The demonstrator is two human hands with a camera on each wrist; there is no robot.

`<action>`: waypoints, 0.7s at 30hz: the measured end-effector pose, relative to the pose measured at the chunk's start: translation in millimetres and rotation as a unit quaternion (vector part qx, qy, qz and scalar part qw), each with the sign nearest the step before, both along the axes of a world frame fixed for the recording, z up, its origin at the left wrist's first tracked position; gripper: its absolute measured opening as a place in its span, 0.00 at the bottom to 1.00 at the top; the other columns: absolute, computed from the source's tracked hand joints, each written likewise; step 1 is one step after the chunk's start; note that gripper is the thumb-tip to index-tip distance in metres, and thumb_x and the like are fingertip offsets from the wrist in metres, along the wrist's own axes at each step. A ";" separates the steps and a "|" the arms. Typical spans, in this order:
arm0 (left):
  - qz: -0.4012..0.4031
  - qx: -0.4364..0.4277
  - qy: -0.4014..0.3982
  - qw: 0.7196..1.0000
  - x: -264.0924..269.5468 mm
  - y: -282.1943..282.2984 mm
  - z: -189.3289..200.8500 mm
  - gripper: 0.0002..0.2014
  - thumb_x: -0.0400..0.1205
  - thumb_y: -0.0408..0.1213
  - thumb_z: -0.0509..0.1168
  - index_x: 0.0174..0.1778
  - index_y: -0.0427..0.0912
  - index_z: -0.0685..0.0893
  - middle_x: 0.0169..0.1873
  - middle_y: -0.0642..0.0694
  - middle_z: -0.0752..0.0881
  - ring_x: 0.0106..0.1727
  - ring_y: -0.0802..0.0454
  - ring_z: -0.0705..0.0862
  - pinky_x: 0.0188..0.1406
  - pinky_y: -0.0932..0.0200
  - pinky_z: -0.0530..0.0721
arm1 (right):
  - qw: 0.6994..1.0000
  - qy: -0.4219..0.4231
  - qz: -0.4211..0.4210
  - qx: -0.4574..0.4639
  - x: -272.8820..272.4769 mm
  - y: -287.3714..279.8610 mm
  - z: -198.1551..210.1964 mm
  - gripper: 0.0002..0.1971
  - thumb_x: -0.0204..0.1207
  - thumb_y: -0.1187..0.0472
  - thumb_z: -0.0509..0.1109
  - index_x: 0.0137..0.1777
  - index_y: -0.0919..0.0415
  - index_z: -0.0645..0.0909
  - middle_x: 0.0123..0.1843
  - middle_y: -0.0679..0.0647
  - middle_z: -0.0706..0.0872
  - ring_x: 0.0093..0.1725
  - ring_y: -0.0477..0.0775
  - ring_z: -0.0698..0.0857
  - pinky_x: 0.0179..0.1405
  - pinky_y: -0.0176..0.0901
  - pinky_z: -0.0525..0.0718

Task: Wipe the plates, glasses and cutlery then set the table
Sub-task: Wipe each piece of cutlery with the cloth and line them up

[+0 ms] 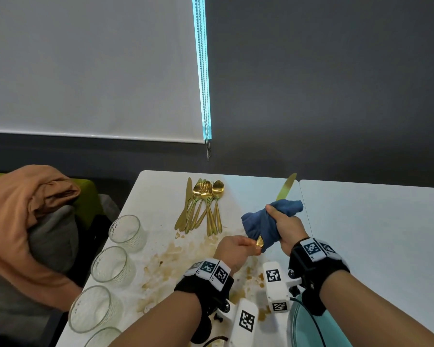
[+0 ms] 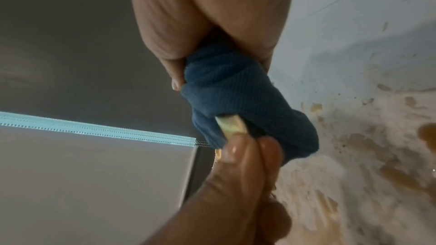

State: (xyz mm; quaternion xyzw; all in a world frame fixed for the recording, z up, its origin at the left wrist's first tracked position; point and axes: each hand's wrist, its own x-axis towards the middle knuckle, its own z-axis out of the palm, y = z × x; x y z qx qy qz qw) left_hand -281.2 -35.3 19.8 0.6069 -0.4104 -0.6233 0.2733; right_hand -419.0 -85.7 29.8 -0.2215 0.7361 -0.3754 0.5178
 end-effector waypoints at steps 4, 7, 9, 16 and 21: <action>0.053 -0.019 0.008 0.998 -4.0 -8.1 2.1 0.11 0.73 0.25 0.72 0.30 0.45 0.83 0.32 0.47 0.85 0.39 0.49 0.84 0.47 0.59 0.82 | 0.997 -0.020 0.071 -0.011 11.8 3.1 -2.7 0.17 0.76 0.51 0.70 0.53 0.67 0.81 0.41 0.61 0.85 0.47 0.61 0.85 0.59 0.59 0.84; 0.051 -0.026 -0.010 0.998 -4.4 -11.0 3.4 0.12 0.75 0.24 0.71 0.30 0.44 0.82 0.30 0.46 0.83 0.36 0.48 0.82 0.41 0.59 0.82 | 0.986 0.066 0.154 0.027 16.6 7.1 -1.1 0.18 0.79 0.49 0.67 0.51 0.68 0.76 0.45 0.65 0.83 0.50 0.62 0.83 0.56 0.55 0.82; 0.023 -0.033 -0.034 0.999 -3.1 -10.2 5.9 0.09 0.76 0.26 0.70 0.33 0.42 0.83 0.32 0.45 0.83 0.34 0.52 0.81 0.35 0.66 0.79 | 0.978 0.096 0.184 0.012 13.2 11.5 1.0 0.20 0.76 0.49 0.70 0.52 0.69 0.79 0.48 0.66 0.86 0.51 0.64 0.85 0.54 0.54 0.84; -0.045 -0.083 -0.152 0.984 14.5 -45.4 24.9 0.11 0.82 0.41 0.64 0.57 0.42 0.84 0.42 0.46 0.87 0.43 0.55 0.83 0.36 0.67 0.76 | 0.947 0.162 0.277 0.016 2.1 17.7 7.2 0.20 0.75 0.48 0.71 0.52 0.68 0.81 0.48 0.63 0.86 0.53 0.62 0.85 0.55 0.52 0.83; 0.014 -0.004 -0.081 0.997 8.3 -66.5 33.2 0.17 0.84 0.42 0.62 0.65 0.38 0.81 0.57 0.43 0.88 0.54 0.49 0.85 0.56 0.55 0.83 | 0.934 0.154 0.321 0.021 12.4 10.1 9.9 0.24 0.73 0.47 0.72 0.58 0.67 0.81 0.54 0.62 0.87 0.54 0.60 0.85 0.58 0.52 0.84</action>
